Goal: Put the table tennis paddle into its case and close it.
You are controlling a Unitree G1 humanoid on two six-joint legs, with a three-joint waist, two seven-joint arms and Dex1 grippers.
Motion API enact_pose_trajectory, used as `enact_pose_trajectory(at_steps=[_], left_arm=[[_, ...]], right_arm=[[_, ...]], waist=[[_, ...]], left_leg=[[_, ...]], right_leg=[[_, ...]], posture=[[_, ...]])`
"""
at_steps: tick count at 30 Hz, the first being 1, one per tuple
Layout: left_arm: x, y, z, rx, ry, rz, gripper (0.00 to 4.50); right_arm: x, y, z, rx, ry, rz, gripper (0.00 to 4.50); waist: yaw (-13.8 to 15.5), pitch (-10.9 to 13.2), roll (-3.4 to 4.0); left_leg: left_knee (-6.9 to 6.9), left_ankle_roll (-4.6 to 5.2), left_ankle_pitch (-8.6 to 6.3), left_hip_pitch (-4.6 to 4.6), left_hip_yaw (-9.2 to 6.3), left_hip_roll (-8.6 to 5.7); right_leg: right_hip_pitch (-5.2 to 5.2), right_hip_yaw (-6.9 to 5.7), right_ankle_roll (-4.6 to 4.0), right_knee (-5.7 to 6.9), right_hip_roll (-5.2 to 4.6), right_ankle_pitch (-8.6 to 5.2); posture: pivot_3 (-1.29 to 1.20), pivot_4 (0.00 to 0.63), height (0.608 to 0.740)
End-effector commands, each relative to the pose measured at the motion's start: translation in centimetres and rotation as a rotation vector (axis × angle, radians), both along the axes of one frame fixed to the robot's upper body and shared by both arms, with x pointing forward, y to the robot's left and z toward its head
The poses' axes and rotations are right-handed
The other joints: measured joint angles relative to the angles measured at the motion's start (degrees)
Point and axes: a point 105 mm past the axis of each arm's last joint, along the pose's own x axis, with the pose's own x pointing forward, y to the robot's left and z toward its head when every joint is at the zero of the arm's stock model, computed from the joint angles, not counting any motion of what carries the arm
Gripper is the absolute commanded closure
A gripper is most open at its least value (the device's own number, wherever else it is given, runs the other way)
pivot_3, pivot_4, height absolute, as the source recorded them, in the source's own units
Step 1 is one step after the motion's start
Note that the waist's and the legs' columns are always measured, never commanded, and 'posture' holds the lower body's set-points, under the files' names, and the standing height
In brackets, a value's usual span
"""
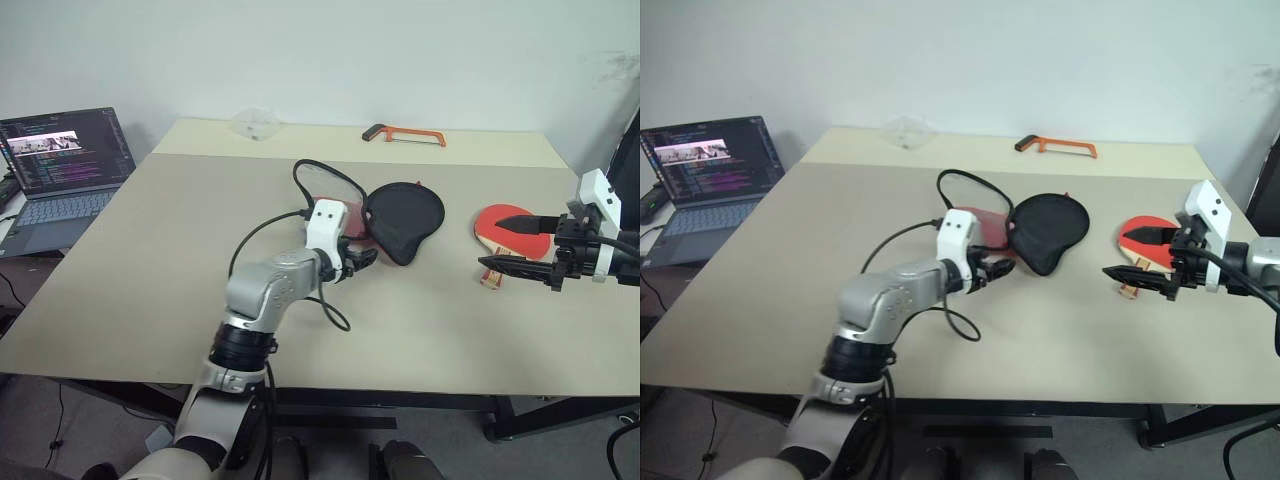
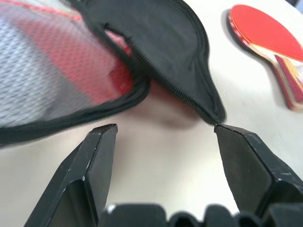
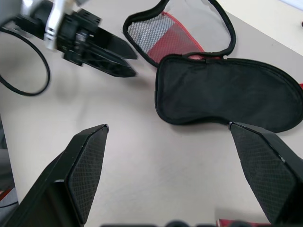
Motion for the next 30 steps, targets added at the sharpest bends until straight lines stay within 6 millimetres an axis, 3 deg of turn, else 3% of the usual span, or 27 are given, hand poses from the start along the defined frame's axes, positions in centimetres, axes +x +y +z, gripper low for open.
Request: enact_pose_trajectory(at_steps=[1, 5, 11, 16, 23, 26, 30], left_arm=[[-0.3, 2.1, 2.6, -0.074, -0.04, -0.011, 0.94], [0.2, 4.1, 3.6, -0.111, -0.04, -0.003, 0.94], [3.5, 6.3, 5.0, -0.214, -0.055, 0.128, 0.94], [5.6, 5.0, 4.2, -0.274, 0.002, 0.148, 0.94], [6.4, 2.3, 2.3, -0.257, 0.041, 0.11, 0.94], [6.5, 1.9, 2.4, -0.276, 0.032, 0.098, 0.94], [6.3, 1.3, 3.8, -0.259, -0.026, 0.072, 1.85]], right_arm=[[-0.3, -0.4, 1.3, -0.018, -0.05, -0.003, 0.0], [-0.2, -0.4, 1.2, -0.017, -0.048, -0.001, 0.0], [0.0, -0.1, 1.2, -0.012, -0.047, 0.003, 0.0], [0.2, 0.0, 1.3, -0.01, -0.05, 0.007, 0.0], [0.0, -0.1, 1.4, -0.012, -0.052, 0.001, 0.0], [0.0, -0.3, 1.4, -0.013, -0.052, -0.01, 0.0], [-0.2, -0.3, 1.3, -0.012, -0.051, -0.014, 0.0]], waist=[[0.0, 0.0, 0.0], [0.0, 0.0, 0.0], [0.3, 0.0, 0.0], [0.2, 0.0, 0.0], [0.1, 0.0, 0.0], [0.1, 0.0, 0.0], [0.1, 0.0, 0.0]], left_leg=[[0.0, 0.0, 0.0, 0.0, -0.01, 0.01], [0.01, 0.0, 0.0, 0.01, 0.0, 0.01], [0.04, 0.01, 0.0, 0.0, -0.01, 0.01], [0.03, 0.0, 0.0, -0.01, 0.01, 0.0], [-0.03, 0.0, 0.0, -0.03, 0.02, 0.0], [-0.03, 0.0, 0.0, -0.03, 0.03, 0.0], [-0.03, 0.0, 0.0, -0.03, 0.03, 0.0]], right_leg=[[0.0, -0.01, 0.0, 0.01, 0.01, 0.0], [0.0, 0.0, 0.03, 0.01, 0.01, -0.02], [0.02, -0.04, 0.02, 0.01, 0.0, -0.01], [0.01, -0.03, 0.01, -0.03, 0.0, -0.01], [-0.03, -0.02, -0.01, -0.03, 0.0, 0.0], [-0.03, -0.02, -0.01, -0.03, 0.0, 0.0], [-0.03, -0.02, -0.01, -0.02, 0.0, 0.0]], posture=[[0.0, 0.15, 0.74], [0.0, 0.15, 0.74], [0.0, 0.15, 0.74], [0.0, 0.15, 0.74], [0.0, 0.15, 0.74], [0.0, 0.15, 0.74], [0.0, 0.15, 0.74]])
